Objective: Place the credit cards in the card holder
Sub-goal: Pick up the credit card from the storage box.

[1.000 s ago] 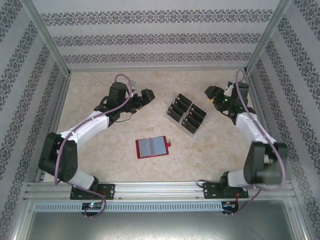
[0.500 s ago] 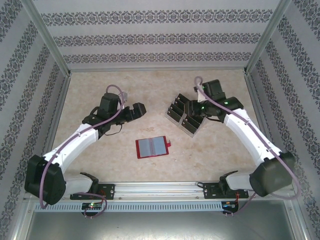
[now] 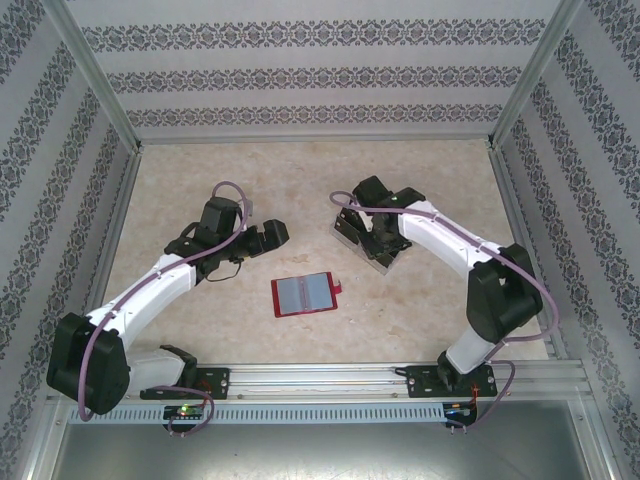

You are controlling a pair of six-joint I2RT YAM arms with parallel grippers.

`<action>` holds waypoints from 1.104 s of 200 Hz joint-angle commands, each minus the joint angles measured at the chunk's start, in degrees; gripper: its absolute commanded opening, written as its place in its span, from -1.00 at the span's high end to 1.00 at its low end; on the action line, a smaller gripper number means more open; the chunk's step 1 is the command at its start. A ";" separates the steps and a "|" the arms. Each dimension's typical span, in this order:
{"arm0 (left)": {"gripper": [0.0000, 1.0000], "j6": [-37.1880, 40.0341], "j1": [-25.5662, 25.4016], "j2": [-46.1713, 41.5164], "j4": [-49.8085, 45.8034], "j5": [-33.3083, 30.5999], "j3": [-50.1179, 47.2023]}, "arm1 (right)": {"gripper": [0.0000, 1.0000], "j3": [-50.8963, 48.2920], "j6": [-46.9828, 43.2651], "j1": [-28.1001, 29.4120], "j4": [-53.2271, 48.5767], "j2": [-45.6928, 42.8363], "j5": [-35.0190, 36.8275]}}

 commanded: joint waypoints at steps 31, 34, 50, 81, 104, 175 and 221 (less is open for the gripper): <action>-1.00 0.59 0.23 0.30 1.31 0.41 -0.83 | 0.36 2.54 -2.23 0.47 -1.51 3.83 5.70; -1.00 0.53 0.21 0.36 1.32 0.44 -0.88 | 0.35 2.62 -2.27 0.47 -1.46 4.03 5.83; -1.00 0.52 0.27 0.57 1.63 0.46 -0.86 | 0.35 2.89 -2.47 0.47 -1.39 5.17 6.36; -1.00 0.50 0.22 0.83 1.84 0.60 -0.86 | 0.36 3.16 -2.56 0.39 -0.74 7.24 7.08; -1.00 0.48 0.28 0.83 1.95 0.71 -0.88 | 0.36 3.17 -2.58 0.39 -0.46 8.56 7.80; -1.00 0.46 0.34 1.29 2.26 0.81 -0.67 | 0.41 2.16 -2.95 0.39 0.43 9.78 6.97; -1.00 0.37 0.42 1.68 2.35 0.81 -0.46 | 0.52 1.50 -3.20 0.21 0.67 9.87 5.72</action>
